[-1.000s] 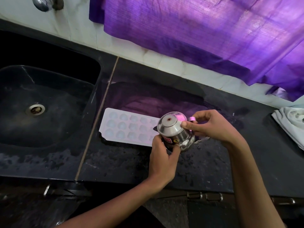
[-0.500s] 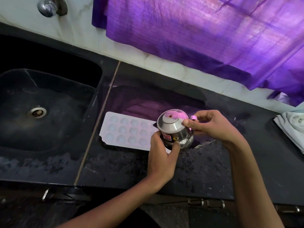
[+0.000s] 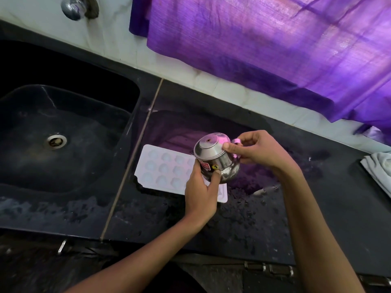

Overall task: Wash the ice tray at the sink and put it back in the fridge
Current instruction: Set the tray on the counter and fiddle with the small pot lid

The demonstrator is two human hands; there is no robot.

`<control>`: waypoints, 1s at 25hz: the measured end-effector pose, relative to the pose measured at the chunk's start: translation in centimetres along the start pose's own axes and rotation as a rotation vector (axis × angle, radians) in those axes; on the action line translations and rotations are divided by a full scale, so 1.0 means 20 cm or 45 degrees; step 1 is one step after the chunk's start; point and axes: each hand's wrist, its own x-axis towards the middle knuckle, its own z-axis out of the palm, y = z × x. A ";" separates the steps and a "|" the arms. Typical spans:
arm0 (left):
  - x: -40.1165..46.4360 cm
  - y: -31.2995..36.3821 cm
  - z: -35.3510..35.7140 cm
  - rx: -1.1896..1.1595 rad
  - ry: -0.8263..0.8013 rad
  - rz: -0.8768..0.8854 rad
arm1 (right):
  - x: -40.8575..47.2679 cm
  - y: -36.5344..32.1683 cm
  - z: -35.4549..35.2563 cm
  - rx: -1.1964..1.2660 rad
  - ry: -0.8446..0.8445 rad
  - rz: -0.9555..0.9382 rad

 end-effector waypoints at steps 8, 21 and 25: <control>0.05 -0.01 -0.01 0.045 -0.043 -0.039 | 0.05 -0.01 0.01 -0.077 0.010 0.007; 0.07 -0.02 0.00 0.036 -0.047 -0.065 | 0.07 0.02 0.02 -0.066 0.025 0.045; 0.07 -0.02 0.01 0.030 -0.042 -0.072 | 0.08 0.02 0.01 -0.059 0.025 0.052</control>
